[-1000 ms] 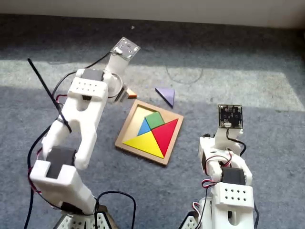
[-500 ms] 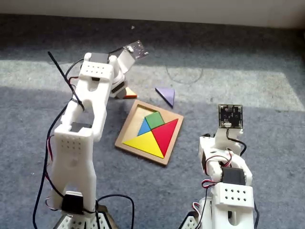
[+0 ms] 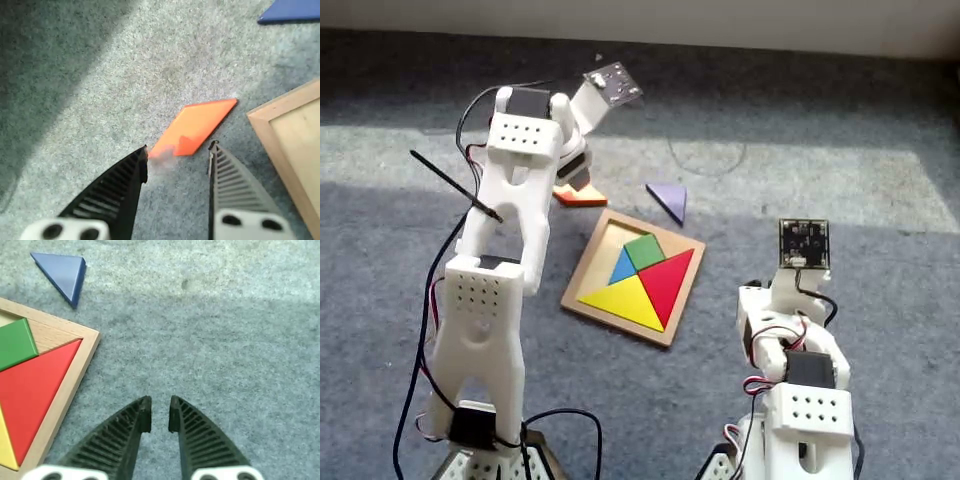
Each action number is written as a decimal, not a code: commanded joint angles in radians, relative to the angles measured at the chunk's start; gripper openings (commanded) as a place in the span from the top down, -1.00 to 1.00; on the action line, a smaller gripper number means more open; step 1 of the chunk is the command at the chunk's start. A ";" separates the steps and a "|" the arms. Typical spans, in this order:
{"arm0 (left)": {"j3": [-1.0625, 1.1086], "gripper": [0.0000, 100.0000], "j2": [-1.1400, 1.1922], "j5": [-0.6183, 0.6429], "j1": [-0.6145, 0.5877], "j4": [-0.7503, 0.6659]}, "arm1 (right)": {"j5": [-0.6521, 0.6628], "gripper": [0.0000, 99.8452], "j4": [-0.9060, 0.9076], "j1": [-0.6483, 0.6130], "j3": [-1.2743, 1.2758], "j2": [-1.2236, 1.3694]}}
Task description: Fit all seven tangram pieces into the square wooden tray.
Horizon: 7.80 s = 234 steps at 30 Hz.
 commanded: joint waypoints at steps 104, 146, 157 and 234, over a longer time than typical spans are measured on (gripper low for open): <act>1.199 0.99 -0.840 0.529 0.302 -0.259 | 0.012 0.84 -0.021 0.010 -0.007 -0.015; 1.297 0.99 -0.842 0.678 0.231 -0.493 | 0.012 0.84 -0.021 0.008 -0.007 -0.015; 1.308 0.99 -0.839 0.677 0.266 -0.489 | 0.012 0.84 -0.021 0.008 -0.007 -0.015; 1.831 0.64 -1.612 0.776 -0.125 -0.502 | 0.052 0.84 0.170 0.004 -0.208 -0.008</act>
